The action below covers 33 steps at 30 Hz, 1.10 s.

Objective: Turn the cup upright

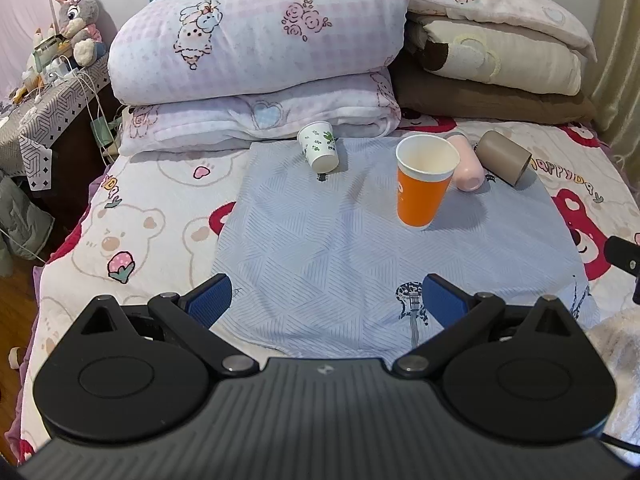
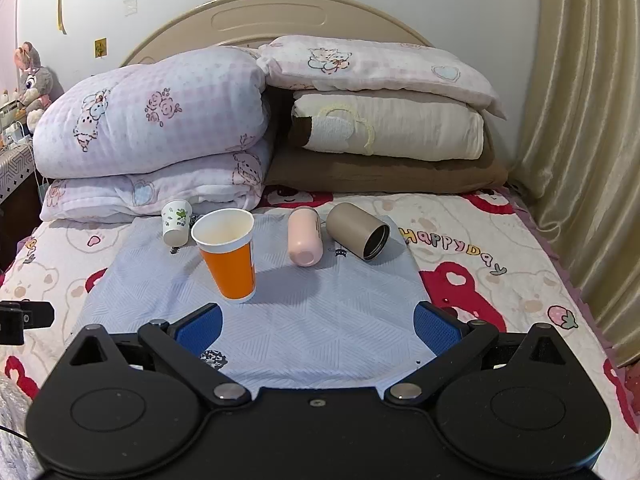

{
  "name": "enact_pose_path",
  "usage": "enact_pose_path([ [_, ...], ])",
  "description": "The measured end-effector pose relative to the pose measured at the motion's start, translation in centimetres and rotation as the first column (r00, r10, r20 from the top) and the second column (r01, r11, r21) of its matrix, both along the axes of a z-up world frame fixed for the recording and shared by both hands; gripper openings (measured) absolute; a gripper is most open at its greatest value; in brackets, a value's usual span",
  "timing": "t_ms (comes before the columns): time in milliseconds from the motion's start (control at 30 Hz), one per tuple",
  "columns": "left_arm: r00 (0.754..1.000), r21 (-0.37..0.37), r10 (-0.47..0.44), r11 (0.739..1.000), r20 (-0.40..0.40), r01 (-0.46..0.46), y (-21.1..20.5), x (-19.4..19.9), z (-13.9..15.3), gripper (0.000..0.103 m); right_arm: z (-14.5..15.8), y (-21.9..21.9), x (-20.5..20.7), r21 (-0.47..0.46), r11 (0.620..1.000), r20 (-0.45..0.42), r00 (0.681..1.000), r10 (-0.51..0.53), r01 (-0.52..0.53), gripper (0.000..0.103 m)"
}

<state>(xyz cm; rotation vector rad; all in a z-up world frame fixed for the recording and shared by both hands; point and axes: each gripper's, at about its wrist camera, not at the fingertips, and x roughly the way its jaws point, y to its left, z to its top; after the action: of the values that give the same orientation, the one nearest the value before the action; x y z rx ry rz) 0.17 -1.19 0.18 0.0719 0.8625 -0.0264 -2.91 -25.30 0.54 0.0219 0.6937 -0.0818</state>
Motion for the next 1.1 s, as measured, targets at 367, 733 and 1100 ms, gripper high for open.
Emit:
enact_pose_path([
  [367, 1.0, -0.002, -0.004, 1.0, 0.001, 0.004, -0.23, 0.03, 0.11, 0.103, 0.06, -0.11, 0.06, -0.002, 1.0, 0.001, 1.0, -0.002, 0.002, 0.103],
  [733, 1.0, -0.016, -0.008, 1.0, -0.007, 0.007, -0.2, 0.22, 0.26, 0.103, 0.32, -0.38, 0.01, -0.006, 1.0, 0.005, 1.0, -0.002, 0.002, 0.103],
  [1100, 1.0, -0.032, -0.012, 0.999, 0.0, 0.012, 0.34, 0.25, 0.47, 0.103, 0.42, -0.49, -0.02, -0.01, 1.0, 0.005, 1.0, -0.002, 0.002, 0.103],
])
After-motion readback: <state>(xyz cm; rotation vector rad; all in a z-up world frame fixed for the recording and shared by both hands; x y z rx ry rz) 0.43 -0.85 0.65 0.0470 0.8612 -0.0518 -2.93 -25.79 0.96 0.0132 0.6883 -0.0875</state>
